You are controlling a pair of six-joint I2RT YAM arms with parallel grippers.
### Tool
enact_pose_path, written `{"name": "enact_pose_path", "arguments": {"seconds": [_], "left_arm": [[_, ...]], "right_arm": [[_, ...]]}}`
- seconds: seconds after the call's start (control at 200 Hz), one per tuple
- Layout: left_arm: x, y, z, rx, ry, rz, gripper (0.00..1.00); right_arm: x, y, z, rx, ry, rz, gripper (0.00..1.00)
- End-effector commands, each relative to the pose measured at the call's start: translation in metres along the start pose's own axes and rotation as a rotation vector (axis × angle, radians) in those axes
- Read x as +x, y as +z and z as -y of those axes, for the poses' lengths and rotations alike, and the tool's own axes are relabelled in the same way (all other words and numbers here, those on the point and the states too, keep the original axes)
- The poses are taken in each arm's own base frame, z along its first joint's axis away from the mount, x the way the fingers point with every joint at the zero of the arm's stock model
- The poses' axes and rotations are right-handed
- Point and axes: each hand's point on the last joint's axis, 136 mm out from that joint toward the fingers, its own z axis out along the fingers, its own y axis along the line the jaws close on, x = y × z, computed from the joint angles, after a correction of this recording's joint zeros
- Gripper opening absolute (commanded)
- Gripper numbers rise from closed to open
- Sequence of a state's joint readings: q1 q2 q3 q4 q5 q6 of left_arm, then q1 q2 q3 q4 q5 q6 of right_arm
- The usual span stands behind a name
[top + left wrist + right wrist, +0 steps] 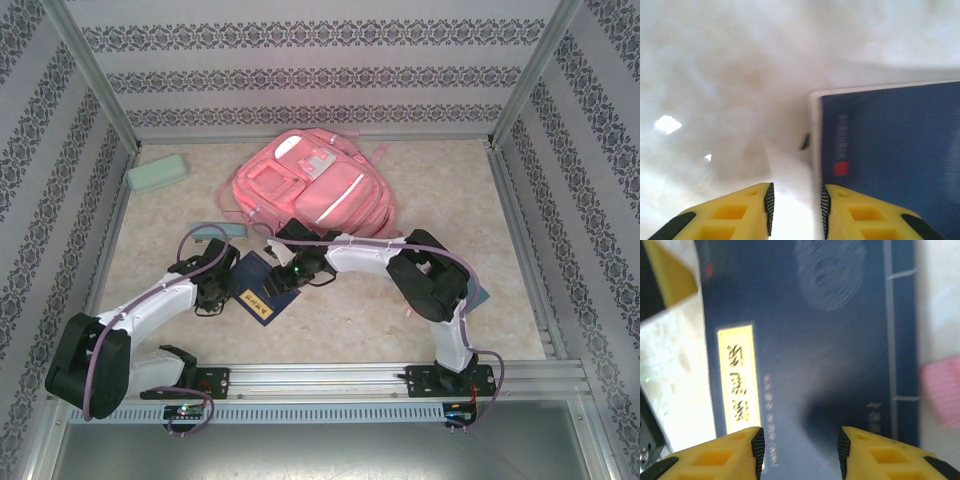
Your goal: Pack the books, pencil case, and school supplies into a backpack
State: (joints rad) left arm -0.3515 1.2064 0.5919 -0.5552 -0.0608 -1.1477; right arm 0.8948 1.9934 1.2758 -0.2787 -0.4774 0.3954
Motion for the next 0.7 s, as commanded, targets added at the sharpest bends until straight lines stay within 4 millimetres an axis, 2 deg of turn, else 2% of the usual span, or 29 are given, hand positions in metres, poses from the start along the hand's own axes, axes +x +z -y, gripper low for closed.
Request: {"name": "enact_pose_path", "arguments": {"seconds": [0.0,0.155,0.25,0.35,0.505,0.694], "left_arm": [[-0.013,-0.011,0.013,0.045,0.039,0.049,0.36],[-0.004,-0.021,0.004,0.084,0.022,0.027,0.40],[0.005,-0.025,-0.001,0.130,0.003,0.009,0.41],[0.016,-0.023,0.006,0.232,-0.019,-0.024,0.42],[0.032,-0.013,0.005,0.312,-0.053,-0.061,0.40],[0.036,-0.007,0.010,0.384,-0.057,-0.054,0.36]], "right_arm": [[0.001,-0.014,-0.004,-0.008,0.019,0.010,0.44],[-0.017,-0.021,0.008,0.009,0.053,0.055,0.45],[-0.031,-0.027,0.009,0.010,0.038,0.083,0.45],[-0.045,-0.028,0.009,0.002,0.023,0.104,0.46],[-0.056,-0.017,0.020,-0.007,0.023,0.088,0.45],[-0.058,0.000,0.032,0.011,0.006,0.062,0.45]]}}
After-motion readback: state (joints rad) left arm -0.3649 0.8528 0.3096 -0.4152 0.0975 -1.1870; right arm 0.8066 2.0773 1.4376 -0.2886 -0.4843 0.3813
